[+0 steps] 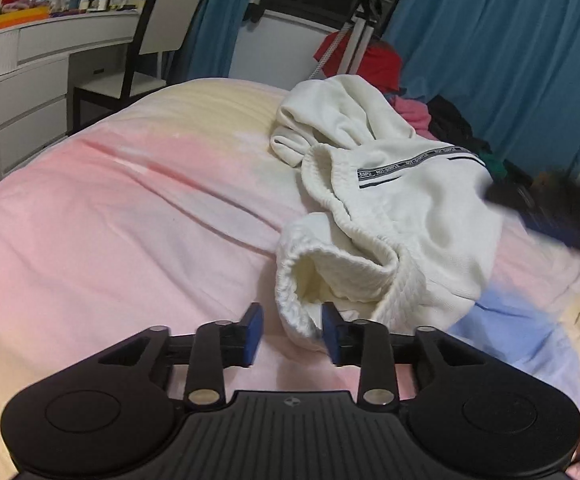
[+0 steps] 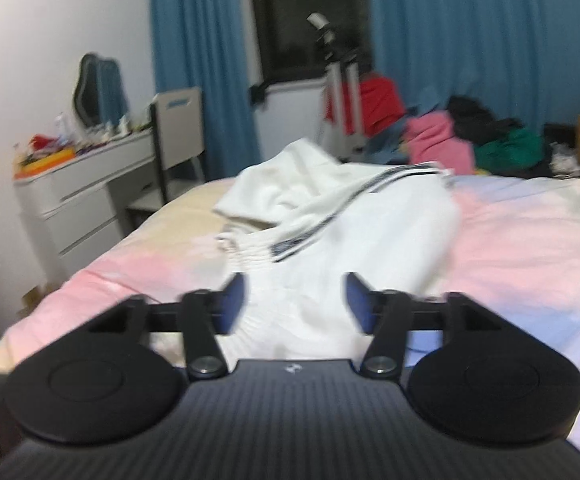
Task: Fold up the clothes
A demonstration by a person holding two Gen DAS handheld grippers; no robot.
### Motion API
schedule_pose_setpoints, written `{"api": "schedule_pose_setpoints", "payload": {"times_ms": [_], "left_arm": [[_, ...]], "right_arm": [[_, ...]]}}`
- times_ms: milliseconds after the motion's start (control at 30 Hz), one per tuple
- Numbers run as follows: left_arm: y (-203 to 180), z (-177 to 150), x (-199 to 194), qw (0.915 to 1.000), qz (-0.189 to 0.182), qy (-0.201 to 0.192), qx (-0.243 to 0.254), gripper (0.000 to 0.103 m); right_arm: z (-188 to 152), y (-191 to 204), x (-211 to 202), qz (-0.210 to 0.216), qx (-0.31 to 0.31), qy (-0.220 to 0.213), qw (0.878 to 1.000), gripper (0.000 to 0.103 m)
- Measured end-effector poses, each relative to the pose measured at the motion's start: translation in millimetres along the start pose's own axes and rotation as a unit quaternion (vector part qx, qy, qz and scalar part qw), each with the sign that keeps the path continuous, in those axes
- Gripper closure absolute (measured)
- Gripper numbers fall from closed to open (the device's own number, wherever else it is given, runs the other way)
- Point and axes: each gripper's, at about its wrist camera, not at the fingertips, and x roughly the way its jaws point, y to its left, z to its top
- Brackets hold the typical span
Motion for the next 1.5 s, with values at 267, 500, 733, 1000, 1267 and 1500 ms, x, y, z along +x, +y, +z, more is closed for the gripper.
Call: {"api": "schedule_pose_setpoints", "payload": {"times_ms": [267,500,733,1000,1267,1500], "left_arm": [[27.6,17.2,40.6,0.9958,0.004,0.009,-0.091,0.058],[41.2,20.7,67.6,0.9913,-0.020,0.023,-0.128,0.059],[38.7,22.1,71.3,0.9934,-0.020,-0.008,-0.113,0.059],[36.6,25.1,60.7,0.9924,-0.026,-0.028,-0.116,0.059],[17.6,19.9,22.0,0.9925,-0.061,-0.067,-0.082,0.040],[-0.1,4.4,15.1,0.9987,-0.039,-0.018,-0.028,0.043]], "right_arm": [[57.5,55.0,135.7,0.020,-0.118,0.106,0.987,0.035],[38.9,79.1,234.4,-0.071,-0.234,0.191,0.951,0.040],[25.9,75.4,220.3,-0.141,-0.246,0.118,0.952,0.092],[53.1,26.4,75.3,-0.227,-0.152,-0.047,0.961,0.093],[2.8,-68.6,-82.7,-0.307,0.079,-0.103,0.943,0.093],[-102.0,-140.0,-111.7,-0.231,0.353,0.073,0.904,0.093]]}}
